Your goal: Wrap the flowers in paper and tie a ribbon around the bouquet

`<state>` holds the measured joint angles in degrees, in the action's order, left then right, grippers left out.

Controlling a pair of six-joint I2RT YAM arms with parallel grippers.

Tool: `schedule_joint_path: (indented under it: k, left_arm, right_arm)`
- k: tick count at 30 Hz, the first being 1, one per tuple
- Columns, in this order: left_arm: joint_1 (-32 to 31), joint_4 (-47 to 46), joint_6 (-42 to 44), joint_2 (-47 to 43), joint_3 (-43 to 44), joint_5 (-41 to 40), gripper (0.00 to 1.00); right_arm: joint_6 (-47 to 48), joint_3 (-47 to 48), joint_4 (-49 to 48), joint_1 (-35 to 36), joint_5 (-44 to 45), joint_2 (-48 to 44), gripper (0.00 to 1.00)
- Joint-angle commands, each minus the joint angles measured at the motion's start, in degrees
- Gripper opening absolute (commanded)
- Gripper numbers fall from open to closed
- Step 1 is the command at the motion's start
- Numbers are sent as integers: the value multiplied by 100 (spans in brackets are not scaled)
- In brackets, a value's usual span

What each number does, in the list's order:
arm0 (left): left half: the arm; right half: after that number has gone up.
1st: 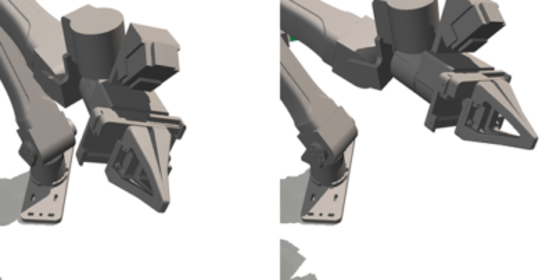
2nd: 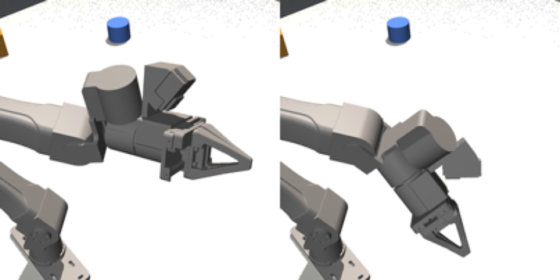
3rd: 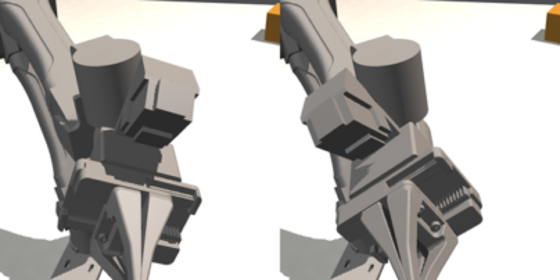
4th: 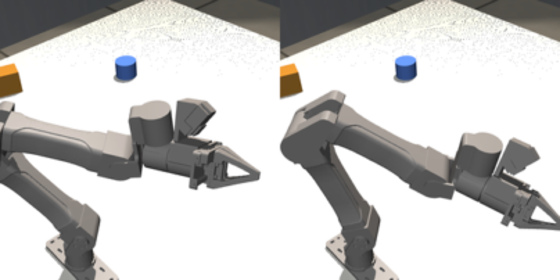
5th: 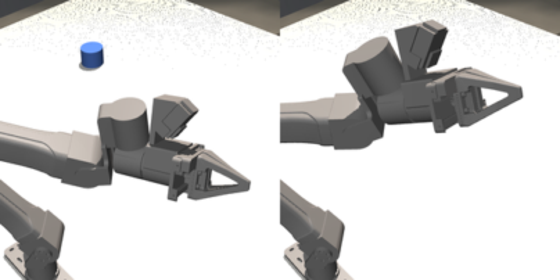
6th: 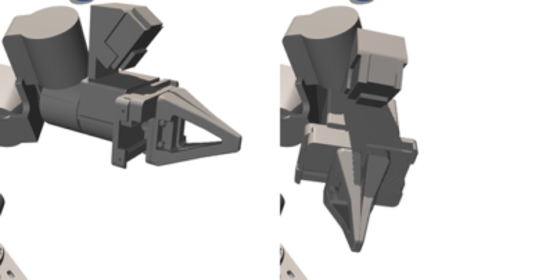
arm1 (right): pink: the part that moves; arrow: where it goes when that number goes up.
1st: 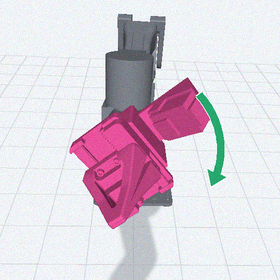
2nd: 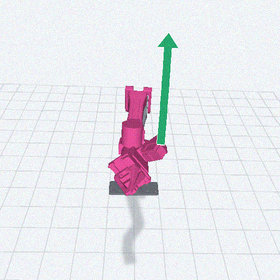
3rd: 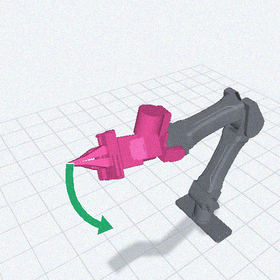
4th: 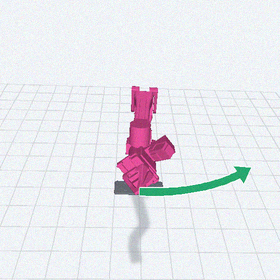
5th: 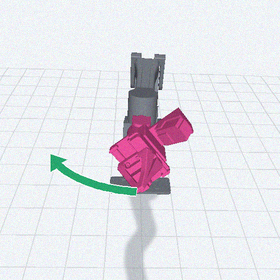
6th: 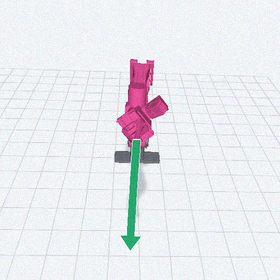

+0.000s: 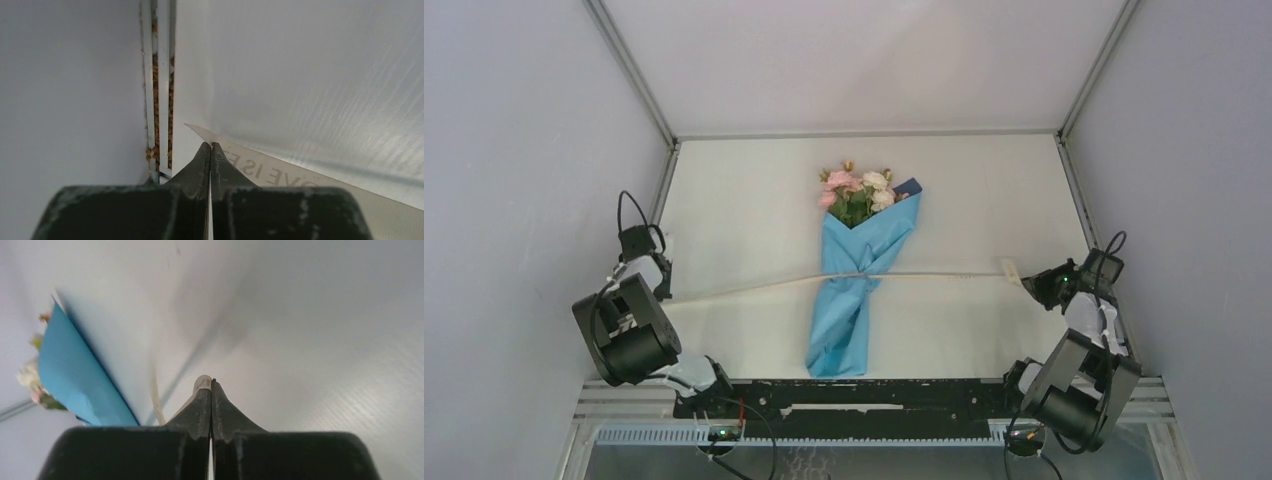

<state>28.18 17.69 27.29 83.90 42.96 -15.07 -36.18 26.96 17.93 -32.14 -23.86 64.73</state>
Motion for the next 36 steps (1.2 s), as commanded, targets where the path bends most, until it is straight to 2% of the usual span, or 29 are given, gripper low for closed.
schedule_joint_path:
  k: [1,5,11,20,33,34,36]
  left_arm:
    - [248,-863,932,56,-1,-526,0]
    - [354,-952,1109,137,300,-563,0]
    - [507,-999,1290,280,530,-553,0]
    - [864,-1341,1509,473,557,-594,0]
    - [1075,-1437,1551,561,486,-517,0]
    - [1052,-1267,1476,495,497,-412,0]
    - [873,-249,1209,148,579,107,0]
  right_arm:
    - [131,248,-548,-786,326,125,0]
    - [16,257,-821,-1603,261,257,0]
    - [133,275,-749,-1736,695,172,0]
    - [19,236,-833,-2296,566,263,0]
    - [-9,201,-901,-2450,464,297,0]
    - [13,196,-931,-2405,409,298,0]
    - [184,311,-823,-1930,514,242,0]
